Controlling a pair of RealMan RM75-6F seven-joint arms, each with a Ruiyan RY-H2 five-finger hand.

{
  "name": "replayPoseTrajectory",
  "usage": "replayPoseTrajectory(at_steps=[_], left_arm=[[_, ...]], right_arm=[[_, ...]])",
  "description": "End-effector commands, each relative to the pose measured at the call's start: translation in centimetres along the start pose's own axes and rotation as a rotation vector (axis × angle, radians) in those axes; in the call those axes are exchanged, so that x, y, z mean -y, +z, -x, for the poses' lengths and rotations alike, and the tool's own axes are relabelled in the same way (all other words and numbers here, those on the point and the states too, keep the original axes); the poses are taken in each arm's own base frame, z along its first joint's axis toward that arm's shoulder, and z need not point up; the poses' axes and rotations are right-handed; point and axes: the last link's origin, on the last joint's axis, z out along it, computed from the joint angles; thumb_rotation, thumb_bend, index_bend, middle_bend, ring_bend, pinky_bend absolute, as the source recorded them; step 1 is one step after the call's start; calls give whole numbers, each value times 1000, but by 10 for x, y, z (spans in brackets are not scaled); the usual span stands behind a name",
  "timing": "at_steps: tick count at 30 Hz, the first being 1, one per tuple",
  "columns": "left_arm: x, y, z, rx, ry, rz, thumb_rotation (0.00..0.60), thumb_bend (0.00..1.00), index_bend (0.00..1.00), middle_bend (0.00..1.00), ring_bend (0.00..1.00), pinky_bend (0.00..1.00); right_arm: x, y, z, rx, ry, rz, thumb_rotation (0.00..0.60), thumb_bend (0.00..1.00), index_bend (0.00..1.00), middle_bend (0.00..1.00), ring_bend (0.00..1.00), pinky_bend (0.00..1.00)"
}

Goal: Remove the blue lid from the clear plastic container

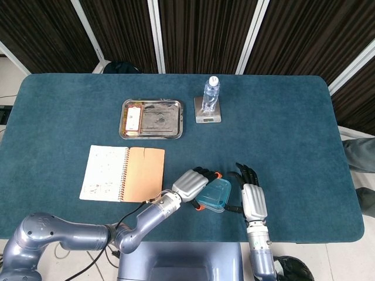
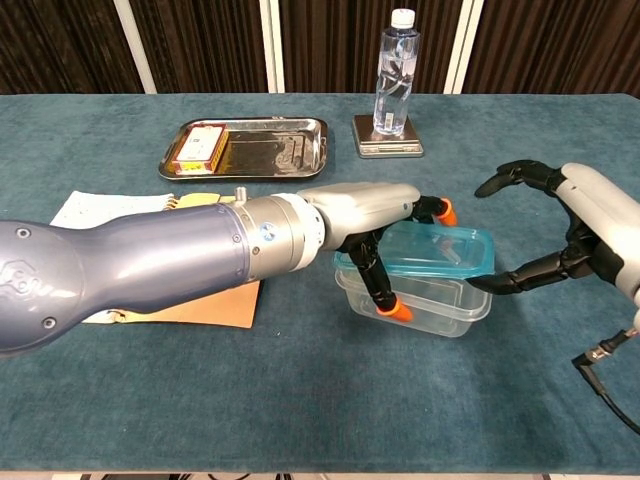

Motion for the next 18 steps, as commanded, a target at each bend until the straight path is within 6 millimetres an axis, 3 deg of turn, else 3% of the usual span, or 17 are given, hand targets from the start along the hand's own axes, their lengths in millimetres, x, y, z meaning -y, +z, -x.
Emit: replayPoseTrajectory(at_steps=[1, 10, 18], left_arm=[[1, 0, -1, -10, 10, -5, 600, 137, 137, 240, 178, 391], [2, -2, -2, 13, 42, -23, 600, 45, 72, 154, 106, 307], [0, -4, -4, 32, 39, -24, 600, 0, 62, 130, 104, 303]], right_arm=[[1, 0, 0, 2, 3, -4, 600, 216, 397, 155, 0, 0], [5, 0, 1, 9, 22, -17, 600, 241, 419, 156, 0, 0], [9, 0, 4, 21, 24, -23, 600, 278, 427, 157, 0, 0]])
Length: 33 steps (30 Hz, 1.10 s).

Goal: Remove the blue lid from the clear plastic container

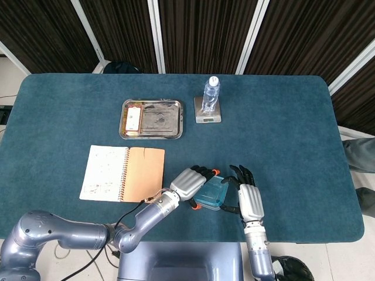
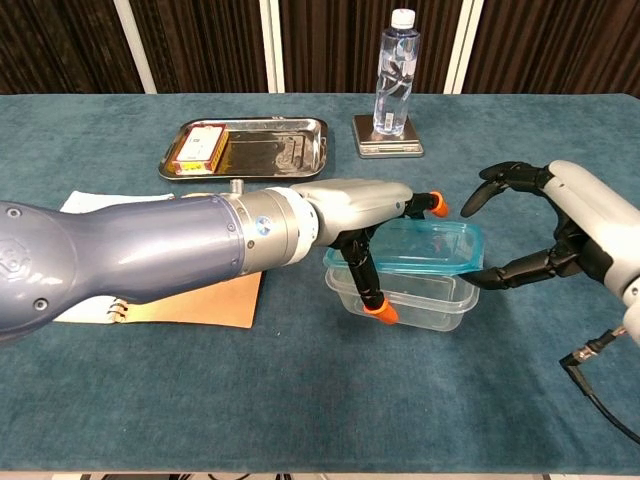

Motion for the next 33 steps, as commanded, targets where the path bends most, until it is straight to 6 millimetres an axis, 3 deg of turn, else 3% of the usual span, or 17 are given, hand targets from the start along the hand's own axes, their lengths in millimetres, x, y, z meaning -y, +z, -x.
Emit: replayPoseTrajectory(at_steps=[1, 6, 13, 21, 33], left_arm=[[-1, 0, -2, 3, -4, 4, 600, 0, 59, 126, 103, 300], [-1, -2, -5, 9, -11, 11, 600, 0, 49, 87, 61, 257], [2, -5, -11, 18, -26, 18, 600, 0, 30, 64, 35, 249], [4, -8, -11, 44, -8, 21, 600, 0, 7, 50, 25, 244], [10, -16, -19, 76, 25, 8, 600, 0, 0, 0, 0, 111]], right_arm=[[1, 1, 1, 4, -2, -1, 600, 281, 430, 156, 0, 0], [1, 3, 2, 5, -5, 6, 600, 338, 449, 156, 0, 0], [1, 4, -1, 4, -1, 11, 600, 493, 491, 157, 0, 0], [1, 4, -2, 8, -2, 10, 600, 533, 530, 162, 0, 0], [-1, 3, 0, 13, -5, 20, 600, 615, 592, 171, 0, 0]])
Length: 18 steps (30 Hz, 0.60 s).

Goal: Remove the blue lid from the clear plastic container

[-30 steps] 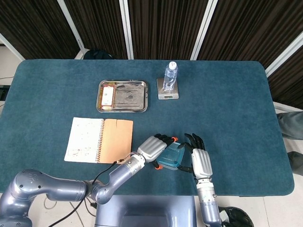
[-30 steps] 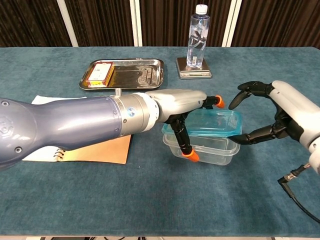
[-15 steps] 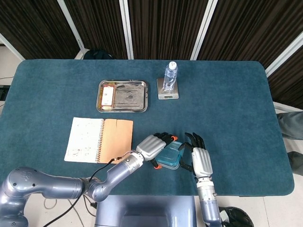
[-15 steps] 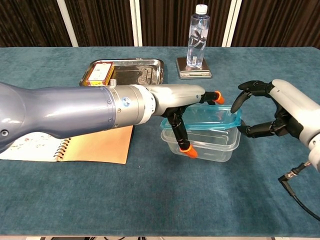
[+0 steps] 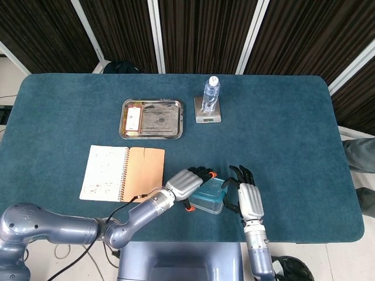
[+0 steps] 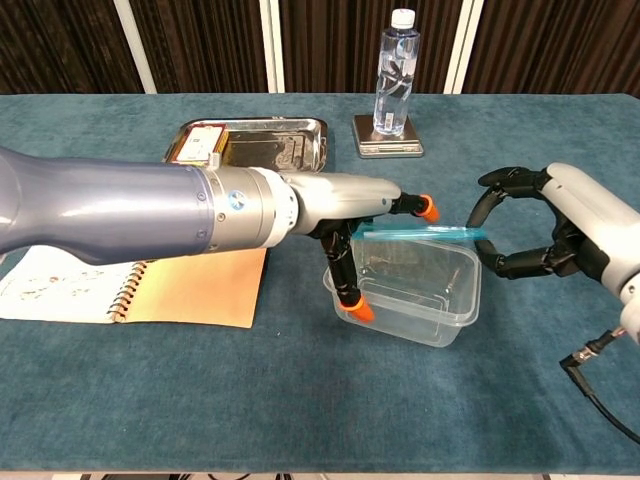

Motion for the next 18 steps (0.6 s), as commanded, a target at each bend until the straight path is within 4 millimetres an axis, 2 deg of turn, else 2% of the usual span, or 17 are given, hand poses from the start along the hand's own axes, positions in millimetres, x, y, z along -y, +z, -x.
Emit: replayPoseTrajectory(at_steps=[1, 6, 13, 18], left_arm=[[1, -2, -4, -11, -2, -7, 600, 0, 0, 0, 0, 100], [5, -5, -9, -20, -2, -21, 600, 0, 0, 0, 0, 66], [8, -8, -11, -25, -13, -28, 600, 0, 0, 0, 0, 67], [7, -12, -20, -62, -30, -13, 600, 0, 0, 0, 0, 68]], right_arm=[[0, 0, 1, -1, -3, -1, 600, 621, 597, 171, 0, 0], [1, 3, 1, -12, -10, -8, 600, 651, 609, 173, 0, 0], [0, 3, 1, -14, -17, -5, 600, 655, 614, 174, 0, 0], [-2, 5, -1, -26, -21, -1, 600, 656, 614, 174, 0, 0]])
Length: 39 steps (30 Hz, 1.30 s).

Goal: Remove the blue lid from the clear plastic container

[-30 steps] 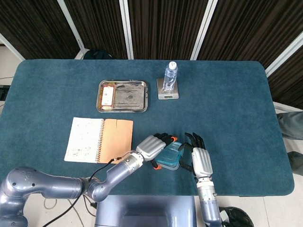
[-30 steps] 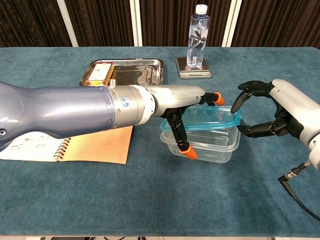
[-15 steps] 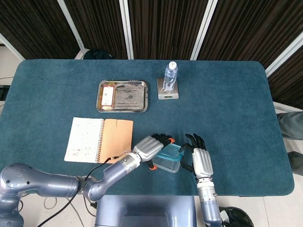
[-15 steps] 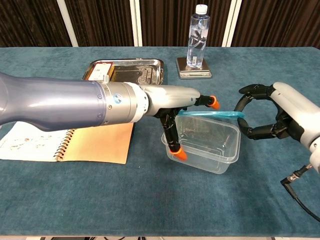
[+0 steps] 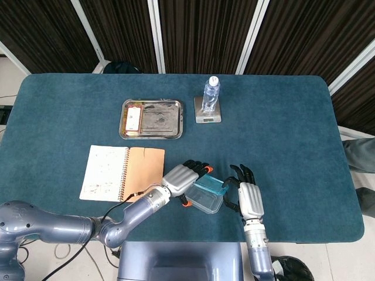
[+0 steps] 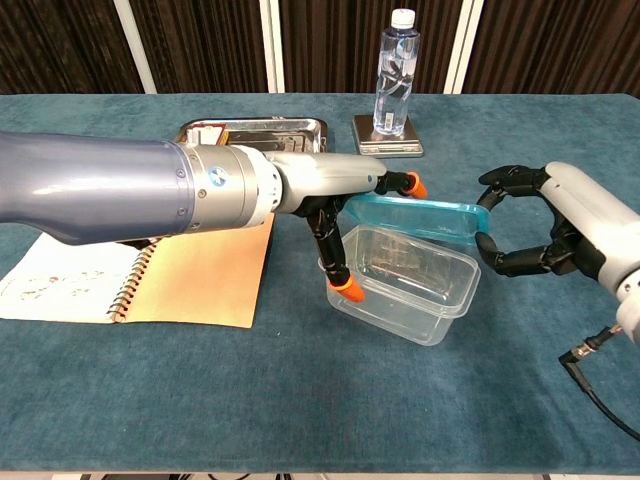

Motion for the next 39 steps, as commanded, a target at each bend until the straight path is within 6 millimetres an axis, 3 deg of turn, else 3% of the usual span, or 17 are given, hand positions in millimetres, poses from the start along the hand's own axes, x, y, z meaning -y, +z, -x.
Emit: replayPoseTrajectory(at_steps=[1, 23, 32, 39], left_arm=[[-1, -3, -7, -28, -9, 10, 600, 0, 0, 0, 0, 68], [11, -23, -54, -186, -83, 6, 600, 0, 0, 0, 0, 76], [30, -46, -68, -234, -97, -25, 600, 0, 0, 0, 0, 76], [46, -80, -74, -258, -102, -46, 600, 0, 0, 0, 0, 76]], right_arm=[[-1, 3, -2, -10, 0, 2, 600, 657, 614, 174, 0, 0], [-3, 43, -37, -134, -19, 22, 600, 658, 640, 178, 0, 0], [-21, 66, -61, -185, -105, 73, 600, 658, 640, 178, 0, 0], [-45, 67, -75, -141, -248, 160, 600, 658, 640, 186, 0, 0]])
